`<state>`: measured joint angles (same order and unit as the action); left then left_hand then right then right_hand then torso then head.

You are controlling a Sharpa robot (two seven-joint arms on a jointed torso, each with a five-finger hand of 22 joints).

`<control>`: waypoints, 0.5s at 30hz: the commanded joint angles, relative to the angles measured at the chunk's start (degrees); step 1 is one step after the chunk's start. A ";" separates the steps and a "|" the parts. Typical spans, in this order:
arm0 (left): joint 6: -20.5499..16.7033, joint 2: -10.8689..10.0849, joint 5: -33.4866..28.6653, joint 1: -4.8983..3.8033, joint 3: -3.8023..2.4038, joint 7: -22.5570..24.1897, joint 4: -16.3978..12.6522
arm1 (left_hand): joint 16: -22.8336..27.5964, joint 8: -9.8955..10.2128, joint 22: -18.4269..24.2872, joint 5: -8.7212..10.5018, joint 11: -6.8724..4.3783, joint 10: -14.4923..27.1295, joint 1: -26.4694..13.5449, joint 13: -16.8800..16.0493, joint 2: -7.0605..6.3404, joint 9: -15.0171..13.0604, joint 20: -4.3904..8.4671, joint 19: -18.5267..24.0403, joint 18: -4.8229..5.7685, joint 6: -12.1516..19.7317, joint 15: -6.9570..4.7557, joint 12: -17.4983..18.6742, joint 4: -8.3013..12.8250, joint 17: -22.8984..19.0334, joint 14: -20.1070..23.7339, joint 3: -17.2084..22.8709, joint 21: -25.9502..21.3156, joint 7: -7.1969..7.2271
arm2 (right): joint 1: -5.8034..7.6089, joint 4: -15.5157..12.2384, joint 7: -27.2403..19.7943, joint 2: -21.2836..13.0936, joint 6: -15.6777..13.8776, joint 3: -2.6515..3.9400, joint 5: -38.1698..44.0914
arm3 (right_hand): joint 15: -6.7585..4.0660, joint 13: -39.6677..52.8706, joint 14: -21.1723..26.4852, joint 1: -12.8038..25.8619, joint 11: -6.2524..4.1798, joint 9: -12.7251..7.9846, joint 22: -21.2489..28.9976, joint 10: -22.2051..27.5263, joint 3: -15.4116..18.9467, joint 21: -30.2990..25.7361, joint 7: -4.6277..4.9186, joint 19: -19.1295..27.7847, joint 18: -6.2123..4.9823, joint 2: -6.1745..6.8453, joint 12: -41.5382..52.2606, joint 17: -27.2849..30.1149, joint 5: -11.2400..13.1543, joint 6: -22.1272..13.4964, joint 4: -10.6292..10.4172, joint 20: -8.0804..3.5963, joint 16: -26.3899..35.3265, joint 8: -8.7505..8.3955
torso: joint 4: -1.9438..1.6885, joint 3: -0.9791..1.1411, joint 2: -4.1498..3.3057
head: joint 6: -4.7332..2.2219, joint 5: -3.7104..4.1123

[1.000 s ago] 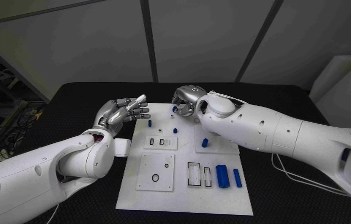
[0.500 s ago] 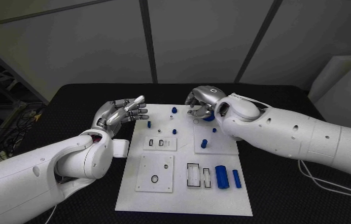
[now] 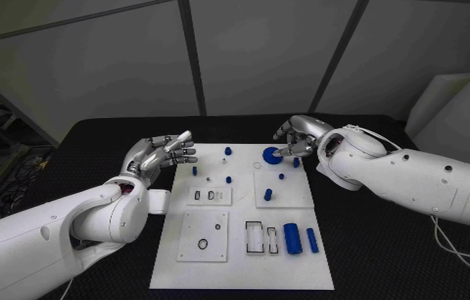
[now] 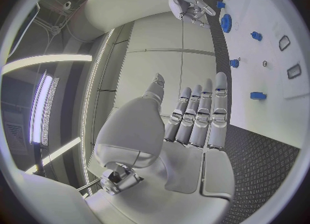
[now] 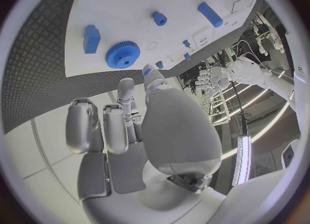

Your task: Assemble the parts on the task board

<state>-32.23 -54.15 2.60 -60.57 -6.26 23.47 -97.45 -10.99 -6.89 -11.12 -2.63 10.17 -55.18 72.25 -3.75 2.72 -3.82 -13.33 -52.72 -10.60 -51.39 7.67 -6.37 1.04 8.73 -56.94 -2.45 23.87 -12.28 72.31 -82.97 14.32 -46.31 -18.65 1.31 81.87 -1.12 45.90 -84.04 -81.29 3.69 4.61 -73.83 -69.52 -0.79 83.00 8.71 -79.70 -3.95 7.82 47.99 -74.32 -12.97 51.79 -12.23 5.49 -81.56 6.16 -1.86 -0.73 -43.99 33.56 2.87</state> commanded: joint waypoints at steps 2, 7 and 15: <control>0.99 0.09 0.50 -0.06 -0.04 0.28 0.04 | 0.06 0.17 0.09 -0.13 -0.03 -0.29 -0.03 -0.07 0.56 -0.06 -0.02 -0.20 0.21 -0.25 -0.05 0.33 0.15 0.05 -0.32 -0.34 0.26 -0.13 | 0.10 0.70 2.66 0.44 3.96 0.09 -2.38 | 0.51 3.86 -3.45 -1.01 0.04 -0.14 -1.68 -1.29 -0.25 0.80 0.22 -1.11 0.80 -0.11 3.49 -1.39 0.27 -0.84 -1.14 0.17 -0.87 0.28 | -0.06 0.06 -0.10 | 0.06 0.21; 1.02 0.12 0.50 -0.05 -0.04 0.30 0.08 | 0.06 0.17 0.09 -0.13 -0.03 -0.29 -0.03 -0.07 0.56 -0.06 -0.02 -0.20 0.21 -0.25 -0.05 0.33 0.15 0.05 -0.32 -0.34 0.26 -0.13 | 0.10 1.46 3.81 0.89 5.09 0.11 -1.99 | 0.67 7.96 -3.60 -1.68 0.21 -0.28 -2.78 -2.48 -0.31 1.34 0.40 -1.71 1.01 0.18 7.27 -2.41 0.15 -1.46 -2.14 0.34 -1.54 0.39 | -0.16 -0.12 -0.09 | 0.24 0.41; 1.03 0.21 0.50 -0.05 -0.04 0.33 0.13 | 0.07 0.17 0.10 -0.13 -0.05 -0.36 0.01 -0.08 0.57 -0.07 -0.01 -0.22 0.20 -0.31 -0.07 0.33 0.19 0.07 -0.38 -0.36 0.27 -0.09 | 0.09 2.54 4.46 2.17 6.57 0.11 -1.79 | 0.76 12.71 -3.79 -2.29 0.26 -0.26 -4.00 -4.13 -0.37 1.92 0.41 -2.39 1.25 0.13 11.71 -3.67 0.01 -1.34 -2.96 0.47 -2.30 0.88 | -0.12 -0.08 -0.05 | 0.52 0.51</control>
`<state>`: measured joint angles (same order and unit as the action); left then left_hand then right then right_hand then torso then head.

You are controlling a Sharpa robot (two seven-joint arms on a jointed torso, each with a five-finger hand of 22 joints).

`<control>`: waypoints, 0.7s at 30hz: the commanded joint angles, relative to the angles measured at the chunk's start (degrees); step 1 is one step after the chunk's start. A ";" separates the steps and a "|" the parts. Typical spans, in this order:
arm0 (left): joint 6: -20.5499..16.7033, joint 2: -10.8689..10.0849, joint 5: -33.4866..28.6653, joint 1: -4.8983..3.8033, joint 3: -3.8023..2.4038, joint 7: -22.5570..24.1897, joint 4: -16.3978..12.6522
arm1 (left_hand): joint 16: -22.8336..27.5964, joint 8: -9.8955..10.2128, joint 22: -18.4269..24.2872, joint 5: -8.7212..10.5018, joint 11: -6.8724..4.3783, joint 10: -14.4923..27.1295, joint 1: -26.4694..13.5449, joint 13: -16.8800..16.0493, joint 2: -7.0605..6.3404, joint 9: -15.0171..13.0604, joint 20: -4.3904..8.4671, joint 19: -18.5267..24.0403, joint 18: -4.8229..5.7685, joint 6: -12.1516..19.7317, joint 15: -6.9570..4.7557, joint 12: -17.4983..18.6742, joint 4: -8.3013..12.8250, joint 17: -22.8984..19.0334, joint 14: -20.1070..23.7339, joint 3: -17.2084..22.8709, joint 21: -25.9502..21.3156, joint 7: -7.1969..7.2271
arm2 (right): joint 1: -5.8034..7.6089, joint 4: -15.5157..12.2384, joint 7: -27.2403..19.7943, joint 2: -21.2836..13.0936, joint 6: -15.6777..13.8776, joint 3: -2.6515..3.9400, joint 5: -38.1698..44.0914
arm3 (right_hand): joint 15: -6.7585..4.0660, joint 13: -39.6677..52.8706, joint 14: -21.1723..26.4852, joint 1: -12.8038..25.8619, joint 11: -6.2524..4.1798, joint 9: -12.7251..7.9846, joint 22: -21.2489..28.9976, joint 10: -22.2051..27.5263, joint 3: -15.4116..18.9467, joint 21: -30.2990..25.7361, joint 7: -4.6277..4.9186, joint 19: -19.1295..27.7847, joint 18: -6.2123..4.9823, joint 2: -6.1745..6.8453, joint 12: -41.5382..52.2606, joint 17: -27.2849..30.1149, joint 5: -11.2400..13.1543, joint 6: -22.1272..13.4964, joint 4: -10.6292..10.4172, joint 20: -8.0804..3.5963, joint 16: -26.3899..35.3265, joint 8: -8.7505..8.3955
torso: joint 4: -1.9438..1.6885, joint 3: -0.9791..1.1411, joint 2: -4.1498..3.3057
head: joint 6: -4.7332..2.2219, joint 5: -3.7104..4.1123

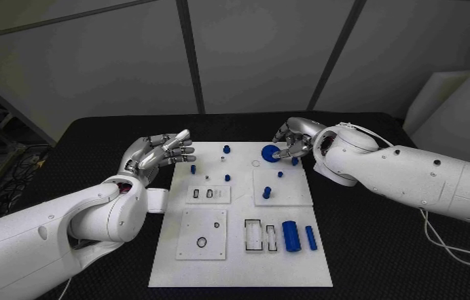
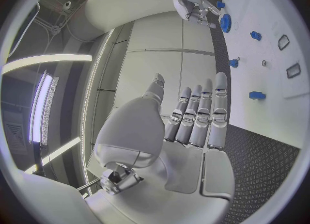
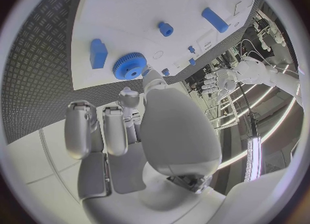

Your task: Assemble the parts on the task board

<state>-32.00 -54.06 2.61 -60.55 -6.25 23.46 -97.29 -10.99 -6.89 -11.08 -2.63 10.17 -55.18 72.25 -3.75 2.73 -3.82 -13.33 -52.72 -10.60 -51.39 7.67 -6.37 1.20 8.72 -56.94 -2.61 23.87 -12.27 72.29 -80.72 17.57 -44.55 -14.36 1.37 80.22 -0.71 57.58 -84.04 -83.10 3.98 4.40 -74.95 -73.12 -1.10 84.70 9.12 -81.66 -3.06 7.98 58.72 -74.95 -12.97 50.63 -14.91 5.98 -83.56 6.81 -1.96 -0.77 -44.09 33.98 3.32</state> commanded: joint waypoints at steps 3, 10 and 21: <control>0.80 0.15 0.49 -0.07 -0.05 0.36 -0.01 | 0.07 0.17 0.06 -0.13 -0.05 -0.36 0.01 -0.08 0.57 -0.06 -0.01 -0.22 0.20 -0.31 -0.07 0.33 0.03 0.08 -0.38 -0.21 0.27 -0.09 | 0.11 0.85 1.41 0.97 2.90 0.05 -0.04 | 0.35 3.04 -3.84 -0.70 -0.04 -0.04 -3.24 -1.33 -0.11 0.40 -0.01 -0.62 0.43 -0.17 2.90 -3.40 -0.13 -0.02 -0.39 0.00 -0.54 0.45 | -0.07 -0.01 0.03 | 0.20 0.11; 0.79 0.16 0.49 -0.07 -0.05 0.36 0.03 | 0.07 0.17 0.06 -0.13 -0.05 -0.36 0.01 -0.08 0.57 -0.06 -0.01 -0.22 0.20 -0.31 -0.07 0.33 0.03 0.08 -0.38 -0.21 0.27 -0.09 | 0.10 2.54 1.69 2.23 3.77 0.05 0.38 | 0.36 4.27 -3.89 -0.91 -0.04 -0.05 -3.62 -1.67 -0.19 0.57 -0.02 -0.82 0.51 -0.41 4.03 -3.75 -0.34 0.09 -0.44 0.01 -0.75 0.63 | 0.02 0.02 -0.01 | 0.34 0.18; 0.80 0.25 0.49 -0.07 -0.05 0.32 0.13 | 0.07 0.17 0.06 -0.13 -0.05 -0.36 0.01 -0.08 0.57 -0.06 -0.01 -0.22 0.20 -0.31 -0.07 0.33 0.03 0.08 -0.38 -0.21 0.27 -0.09 | 0.10 4.03 1.97 3.41 5.12 0.05 0.84 | 0.33 5.94 -3.93 -1.50 -0.13 0.02 -4.00 -2.00 -0.55 0.76 -0.13 -1.00 0.57 -1.20 5.50 -4.17 -0.43 0.75 -0.14 0.00 -1.02 1.17 | 0.01 0.01 0.00 | 0.59 0.24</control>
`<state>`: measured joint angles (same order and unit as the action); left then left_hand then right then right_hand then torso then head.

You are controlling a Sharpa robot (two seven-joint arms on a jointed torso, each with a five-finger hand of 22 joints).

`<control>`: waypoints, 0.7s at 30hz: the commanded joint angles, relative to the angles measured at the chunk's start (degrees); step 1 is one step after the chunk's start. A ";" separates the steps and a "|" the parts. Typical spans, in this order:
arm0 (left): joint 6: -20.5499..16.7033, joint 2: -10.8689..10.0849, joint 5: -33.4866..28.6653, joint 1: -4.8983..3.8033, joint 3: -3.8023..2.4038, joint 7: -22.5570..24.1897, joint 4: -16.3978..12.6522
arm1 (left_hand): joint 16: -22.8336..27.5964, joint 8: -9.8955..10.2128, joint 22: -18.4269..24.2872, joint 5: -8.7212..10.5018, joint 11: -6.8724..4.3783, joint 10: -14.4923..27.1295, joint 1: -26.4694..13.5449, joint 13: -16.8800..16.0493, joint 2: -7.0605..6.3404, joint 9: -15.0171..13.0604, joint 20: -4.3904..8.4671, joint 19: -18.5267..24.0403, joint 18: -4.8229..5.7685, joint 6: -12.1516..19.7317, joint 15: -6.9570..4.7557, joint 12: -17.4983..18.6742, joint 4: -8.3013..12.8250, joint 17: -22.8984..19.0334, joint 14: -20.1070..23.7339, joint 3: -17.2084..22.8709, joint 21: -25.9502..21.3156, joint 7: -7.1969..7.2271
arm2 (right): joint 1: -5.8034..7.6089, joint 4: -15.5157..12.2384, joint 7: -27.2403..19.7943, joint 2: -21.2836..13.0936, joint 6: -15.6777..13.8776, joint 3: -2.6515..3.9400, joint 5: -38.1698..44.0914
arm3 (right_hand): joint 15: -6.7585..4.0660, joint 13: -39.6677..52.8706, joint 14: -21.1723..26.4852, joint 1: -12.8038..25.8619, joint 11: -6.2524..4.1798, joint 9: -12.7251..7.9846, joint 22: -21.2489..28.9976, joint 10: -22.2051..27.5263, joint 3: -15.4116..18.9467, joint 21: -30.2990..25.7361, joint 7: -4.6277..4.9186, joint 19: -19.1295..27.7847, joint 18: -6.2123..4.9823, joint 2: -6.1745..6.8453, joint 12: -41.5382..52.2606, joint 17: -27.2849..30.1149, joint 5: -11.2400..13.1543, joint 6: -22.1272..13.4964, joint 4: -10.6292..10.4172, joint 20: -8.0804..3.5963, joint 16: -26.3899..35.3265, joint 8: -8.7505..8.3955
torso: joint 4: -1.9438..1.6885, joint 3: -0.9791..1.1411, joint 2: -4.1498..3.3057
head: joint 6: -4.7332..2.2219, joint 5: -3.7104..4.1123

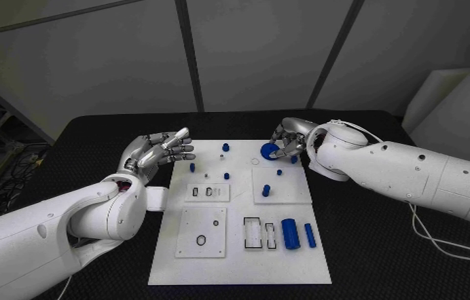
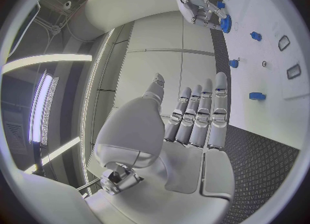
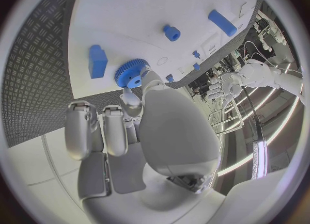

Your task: Assemble the parts on the task board

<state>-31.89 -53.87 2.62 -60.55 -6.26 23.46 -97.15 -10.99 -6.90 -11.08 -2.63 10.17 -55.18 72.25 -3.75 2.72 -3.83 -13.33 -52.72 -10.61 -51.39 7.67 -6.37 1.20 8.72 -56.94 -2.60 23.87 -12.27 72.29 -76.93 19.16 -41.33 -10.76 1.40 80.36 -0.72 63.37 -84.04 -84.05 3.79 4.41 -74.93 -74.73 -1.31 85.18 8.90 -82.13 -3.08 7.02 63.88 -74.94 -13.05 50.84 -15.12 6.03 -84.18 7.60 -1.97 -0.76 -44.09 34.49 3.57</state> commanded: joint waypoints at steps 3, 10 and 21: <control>0.70 0.08 0.49 -0.07 -0.04 0.32 0.00 | 0.07 0.18 0.06 -0.13 -0.05 -0.36 0.01 -0.08 0.57 -0.05 -0.01 -0.22 0.21 -0.31 -0.07 0.33 0.03 0.09 -0.38 -0.21 0.27 -0.09 | 0.09 0.59 0.44 0.41 1.81 0.02 0.99 | 0.29 0.58 -3.93 -0.83 0.00 0.07 -4.14 -0.43 -0.55 0.35 0.01 -0.58 0.62 -0.61 0.67 -4.27 -0.58 0.96 0.29 -0.08 -0.46 0.65 | 0.04 0.00 0.01 | 0.11 0.01; 0.71 0.08 0.49 -0.07 -0.04 0.31 0.03 | 0.12 0.21 0.07 -0.13 -0.07 -0.42 0.08 -0.08 0.58 -0.06 0.00 -0.25 0.20 -0.35 -0.08 0.37 0.10 0.11 -0.40 -0.24 0.28 -0.05 | 0.09 1.05 0.75 0.85 2.36 0.01 2.23 | 0.14 2.74 -4.02 -1.60 -0.19 0.18 -4.76 -1.42 -1.21 0.62 -0.17 -0.94 0.74 -1.63 2.66 -4.83 -0.85 2.26 1.11 -0.19 -0.78 1.31 | 0.03 0.02 -0.01 | 0.23 0.01; 0.76 0.06 0.49 -0.07 -0.04 0.27 0.08 | 0.12 0.21 0.07 -0.13 -0.07 -0.42 0.08 -0.08 0.58 -0.06 0.00 -0.25 0.20 -0.35 -0.08 0.37 0.10 0.11 -0.40 -0.24 0.28 -0.05 | 0.05 0.41 0.58 1.30 0.27 -0.03 8.24 | -0.32 8.49 -4.19 -3.72 -0.78 0.31 -6.50 -4.44 -4.44 1.38 -0.83 -2.02 1.11 -3.34 8.14 -5.90 0.10 6.14 3.40 -0.57 -1.37 2.38 | 0.07 0.01 0.00 | 0.57 0.03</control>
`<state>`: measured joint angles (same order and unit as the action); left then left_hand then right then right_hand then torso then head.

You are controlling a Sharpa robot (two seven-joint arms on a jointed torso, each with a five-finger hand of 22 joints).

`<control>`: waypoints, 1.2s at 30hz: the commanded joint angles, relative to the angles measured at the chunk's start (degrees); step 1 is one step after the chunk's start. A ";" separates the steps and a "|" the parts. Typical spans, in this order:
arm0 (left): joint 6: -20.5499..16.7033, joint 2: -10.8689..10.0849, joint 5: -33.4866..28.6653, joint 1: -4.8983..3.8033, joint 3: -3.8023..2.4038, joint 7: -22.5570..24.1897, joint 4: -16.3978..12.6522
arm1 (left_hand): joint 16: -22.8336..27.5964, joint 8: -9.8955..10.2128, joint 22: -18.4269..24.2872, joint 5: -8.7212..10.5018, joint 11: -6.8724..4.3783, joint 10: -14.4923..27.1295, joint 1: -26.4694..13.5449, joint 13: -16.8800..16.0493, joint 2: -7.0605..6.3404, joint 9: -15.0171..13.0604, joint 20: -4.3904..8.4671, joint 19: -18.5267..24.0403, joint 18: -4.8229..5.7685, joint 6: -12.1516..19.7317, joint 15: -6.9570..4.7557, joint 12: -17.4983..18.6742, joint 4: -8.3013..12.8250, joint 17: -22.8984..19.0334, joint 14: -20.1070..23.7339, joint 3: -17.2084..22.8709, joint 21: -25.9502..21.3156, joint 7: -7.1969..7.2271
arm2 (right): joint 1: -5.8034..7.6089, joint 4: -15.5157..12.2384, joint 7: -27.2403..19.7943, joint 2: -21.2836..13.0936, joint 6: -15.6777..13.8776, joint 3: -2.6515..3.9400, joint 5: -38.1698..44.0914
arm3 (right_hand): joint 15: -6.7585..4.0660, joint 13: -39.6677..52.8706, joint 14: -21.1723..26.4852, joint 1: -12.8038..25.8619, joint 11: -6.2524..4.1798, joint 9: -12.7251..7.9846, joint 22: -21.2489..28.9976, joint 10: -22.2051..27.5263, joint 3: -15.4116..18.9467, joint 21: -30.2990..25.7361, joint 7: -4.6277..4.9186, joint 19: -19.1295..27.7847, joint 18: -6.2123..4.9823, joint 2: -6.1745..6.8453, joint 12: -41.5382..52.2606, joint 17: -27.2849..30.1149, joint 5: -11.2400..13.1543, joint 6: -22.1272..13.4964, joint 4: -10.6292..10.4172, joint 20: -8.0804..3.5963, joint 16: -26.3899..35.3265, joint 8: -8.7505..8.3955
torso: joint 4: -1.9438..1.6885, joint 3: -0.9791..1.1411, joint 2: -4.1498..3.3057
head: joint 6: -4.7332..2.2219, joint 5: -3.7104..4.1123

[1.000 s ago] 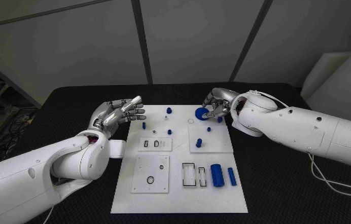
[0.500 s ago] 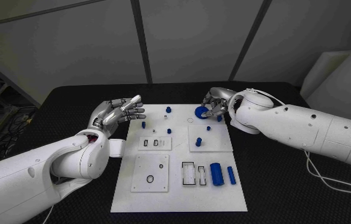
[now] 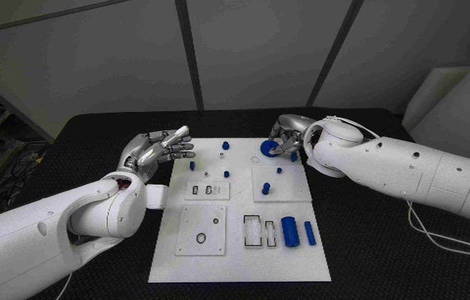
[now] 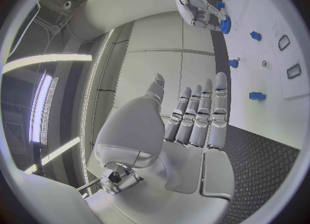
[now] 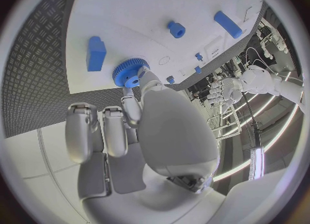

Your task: Assemble the parts on the task board

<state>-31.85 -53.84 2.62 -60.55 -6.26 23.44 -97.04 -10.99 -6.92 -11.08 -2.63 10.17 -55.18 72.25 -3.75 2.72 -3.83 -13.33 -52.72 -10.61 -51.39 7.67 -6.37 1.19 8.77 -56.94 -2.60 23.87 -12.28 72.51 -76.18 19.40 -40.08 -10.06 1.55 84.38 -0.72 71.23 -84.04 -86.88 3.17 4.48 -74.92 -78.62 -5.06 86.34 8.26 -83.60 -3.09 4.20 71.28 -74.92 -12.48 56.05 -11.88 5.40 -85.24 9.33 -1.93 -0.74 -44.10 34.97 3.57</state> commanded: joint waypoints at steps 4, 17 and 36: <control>0.75 0.05 0.49 -0.07 -0.04 0.28 -0.02 | 0.12 0.24 0.07 -0.13 -0.07 -0.42 0.08 -0.08 0.58 -0.05 0.00 -0.25 0.20 -0.35 -0.08 0.37 0.10 0.06 -0.40 -0.24 0.28 -0.05 | -0.19 -1.33 -0.16 -0.03 -2.58 -0.20 6.55 | -0.62 2.35 -4.25 -1.08 -0.57 0.30 -7.40 -1.53 -1.82 0.59 -0.68 -1.13 1.31 -0.66 2.40 -6.29 -0.79 2.42 0.68 -0.18 -0.51 0.97 | 0.04 0.01 0.01 | 0.17 0.12; 0.77 -0.06 0.49 -0.07 -0.04 0.30 -0.09 | 0.20 0.29 0.08 -0.13 -0.07 -0.40 0.13 -0.06 0.60 -0.04 0.01 -0.27 0.21 -0.34 -0.08 0.44 0.15 0.06 -0.38 -0.27 0.28 -0.05 | -0.23 -5.98 -1.54 -1.21 -8.05 -0.17 8.46 | -1.09 3.27 -4.26 0.76 -1.02 0.01 -8.02 -1.91 -3.97 0.86 -1.17 -1.50 1.45 0.07 2.93 -6.43 -3.34 3.96 0.75 -0.73 -0.58 0.31 | 0.10 -0.05 0.08 | 0.24 -0.22; 0.71 -0.23 0.49 -0.09 -0.06 0.36 -0.21 | 0.27 0.36 0.10 -0.13 -0.05 -0.33 0.14 -0.04 0.59 -0.03 0.01 -0.25 0.22 -0.30 -0.06 0.52 0.17 0.06 -0.32 -0.32 0.27 -0.09 | -0.21 -7.25 -0.92 6.27 -10.41 -0.67 11.55 | -1.10 3.43 -4.27 1.40 -1.03 -0.11 -8.77 -1.94 -4.92 1.16 -1.17 -2.00 1.62 0.60 2.90 -6.48 -4.50 4.23 0.85 -0.75 -0.61 -0.14 | -0.24 -0.15 -0.03 | 0.27 -0.97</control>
<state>-31.77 -54.08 2.63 -60.55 -6.26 23.41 -97.12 -10.99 -6.93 -11.04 -2.63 10.17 -55.18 72.25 -3.75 2.73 -3.84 -13.33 -52.72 -10.61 -51.39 7.67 -6.14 1.19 8.75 -56.94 -2.60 23.87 -12.28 72.21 -83.76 18.62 -34.15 -19.32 0.91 94.70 -1.55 74.65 -84.05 -85.91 2.25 4.17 -74.91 -80.36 -9.62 87.18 8.18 -84.08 -2.20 4.82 73.91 -74.91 -16.74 57.12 -10.92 4.92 -85.52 9.12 -2.18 -0.90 -44.07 35.23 2.73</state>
